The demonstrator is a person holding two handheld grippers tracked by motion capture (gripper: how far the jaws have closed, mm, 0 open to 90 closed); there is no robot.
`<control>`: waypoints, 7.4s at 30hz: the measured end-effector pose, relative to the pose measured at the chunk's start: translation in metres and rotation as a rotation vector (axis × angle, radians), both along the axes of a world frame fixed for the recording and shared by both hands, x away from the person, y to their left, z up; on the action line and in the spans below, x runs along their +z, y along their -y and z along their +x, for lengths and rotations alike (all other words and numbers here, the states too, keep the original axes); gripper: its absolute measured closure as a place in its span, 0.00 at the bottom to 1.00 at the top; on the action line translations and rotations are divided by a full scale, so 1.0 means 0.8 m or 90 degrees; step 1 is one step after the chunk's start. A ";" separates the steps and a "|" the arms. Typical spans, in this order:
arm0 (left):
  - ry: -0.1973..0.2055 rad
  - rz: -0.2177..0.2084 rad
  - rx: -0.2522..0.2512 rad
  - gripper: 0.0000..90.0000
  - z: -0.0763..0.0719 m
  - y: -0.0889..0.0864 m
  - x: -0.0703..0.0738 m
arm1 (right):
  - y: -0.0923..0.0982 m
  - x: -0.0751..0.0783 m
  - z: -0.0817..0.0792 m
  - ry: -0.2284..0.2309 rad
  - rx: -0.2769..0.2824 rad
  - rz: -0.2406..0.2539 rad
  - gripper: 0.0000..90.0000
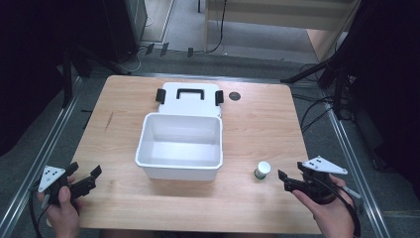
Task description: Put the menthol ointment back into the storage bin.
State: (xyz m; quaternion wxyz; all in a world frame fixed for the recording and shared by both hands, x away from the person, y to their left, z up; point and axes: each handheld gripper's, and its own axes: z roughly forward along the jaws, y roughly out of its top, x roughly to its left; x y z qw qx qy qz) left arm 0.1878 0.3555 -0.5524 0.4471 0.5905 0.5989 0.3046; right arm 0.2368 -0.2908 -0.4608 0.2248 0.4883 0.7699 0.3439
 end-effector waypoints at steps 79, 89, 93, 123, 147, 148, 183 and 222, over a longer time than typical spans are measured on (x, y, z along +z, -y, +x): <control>-0.001 -0.004 -0.005 0.16 0.001 0.000 0.000 | -0.100 -0.014 0.116 -0.423 0.067 -0.198 0.57; 0.000 -0.005 -0.004 0.16 0.000 0.000 0.000 | -0.106 0.011 0.118 -0.417 0.081 -0.192 0.57; -0.001 -0.006 -0.004 0.16 0.001 0.000 0.000 | -0.111 0.023 0.120 -0.413 0.088 -0.194 0.57; -0.003 -0.014 -0.006 0.16 0.001 -0.002 0.000 | -0.174 0.106 0.139 -0.402 0.149 -0.219 0.57; 0.005 -0.016 -0.003 0.16 0.001 -0.003 0.000 | -0.221 0.157 0.145 -0.372 0.179 -0.236 0.57; 0.004 -0.016 -0.003 0.16 0.001 -0.003 0.000 | -0.225 0.162 0.146 -0.371 0.178 -0.232 0.57; 0.004 -0.023 -0.003 0.16 0.002 -0.004 -0.001 | -0.323 0.171 0.139 -0.350 0.266 -0.259 0.57; 0.006 -0.022 -0.002 0.16 0.002 -0.004 -0.001 | -0.347 0.039 0.156 -0.423 0.297 -0.277 0.57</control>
